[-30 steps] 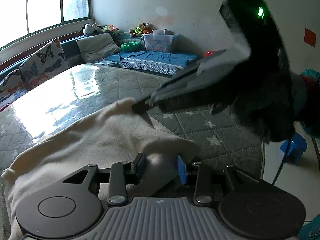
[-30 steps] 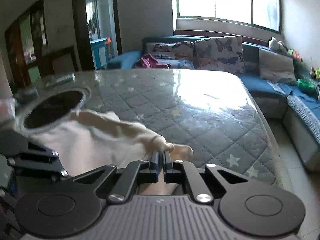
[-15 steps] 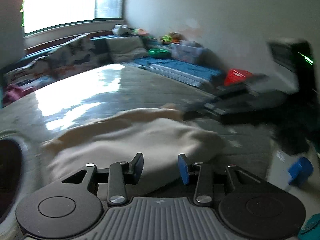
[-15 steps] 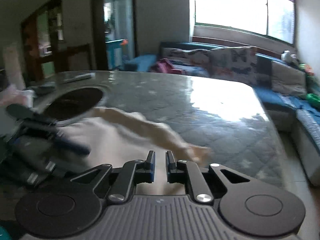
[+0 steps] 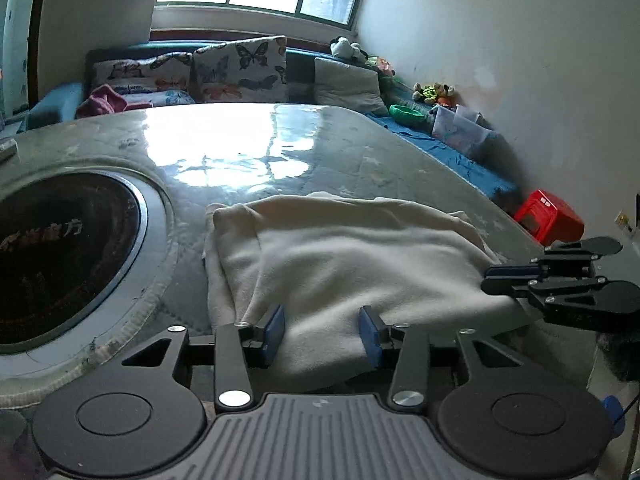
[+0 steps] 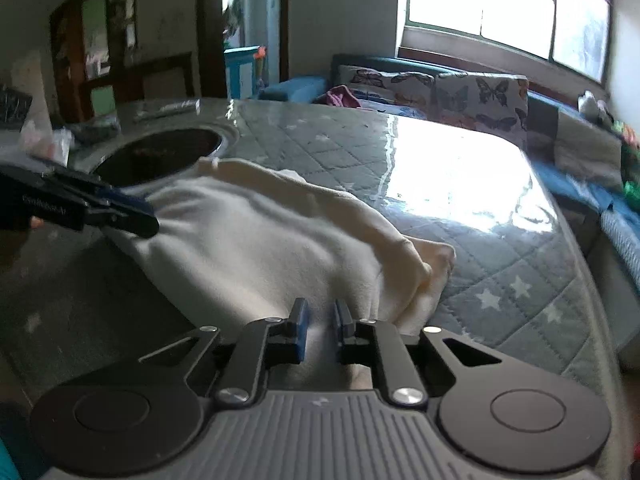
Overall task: Fold clothes
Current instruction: 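Press both tools onto the folded bundle edge and smooth it flat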
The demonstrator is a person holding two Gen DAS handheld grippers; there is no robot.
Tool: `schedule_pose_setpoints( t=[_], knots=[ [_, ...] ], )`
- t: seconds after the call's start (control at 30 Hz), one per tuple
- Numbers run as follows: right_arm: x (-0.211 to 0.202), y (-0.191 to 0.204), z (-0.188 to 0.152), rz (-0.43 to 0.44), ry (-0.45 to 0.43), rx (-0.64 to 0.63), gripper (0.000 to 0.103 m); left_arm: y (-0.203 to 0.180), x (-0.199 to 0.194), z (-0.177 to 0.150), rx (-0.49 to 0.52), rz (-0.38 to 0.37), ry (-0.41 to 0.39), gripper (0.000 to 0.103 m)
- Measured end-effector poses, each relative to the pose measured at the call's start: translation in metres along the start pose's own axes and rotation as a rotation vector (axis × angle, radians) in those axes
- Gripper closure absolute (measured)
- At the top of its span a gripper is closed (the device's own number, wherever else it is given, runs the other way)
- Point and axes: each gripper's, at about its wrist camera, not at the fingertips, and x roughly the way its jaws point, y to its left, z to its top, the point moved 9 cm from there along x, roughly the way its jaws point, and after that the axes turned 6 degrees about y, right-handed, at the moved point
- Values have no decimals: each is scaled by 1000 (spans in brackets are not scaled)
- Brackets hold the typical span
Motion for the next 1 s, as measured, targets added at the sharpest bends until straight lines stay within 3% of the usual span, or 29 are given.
schedule_pose_setpoints(
  t=[0.37, 0.5, 0.6, 0.67, 0.9, 1.0],
  knots=[
    [-15, -23, -17, -85, 33, -3, 92, -33, 9, -9, 8, -96, 9, 47],
    [-23, -34, -25, -113, 39, 14, 91, -51, 16, -4, 39, -110, 13, 33],
    [-27, -37, -21, -99, 34, 61, 84, -57, 17, 0, 56, -114, 14, 24],
    [-29, -37, -13, -80, 11, 91, 62, -61, 17, 4, 66, -116, 14, 23],
    [0, -41, 19, -64, -20, 130, 61, -47, 17, 36, 34, -60, -34, 18],
    [16, -44, 22, -66, -19, 163, 52, -32, 33, 50, -5, -18, -22, 17]
  ],
)
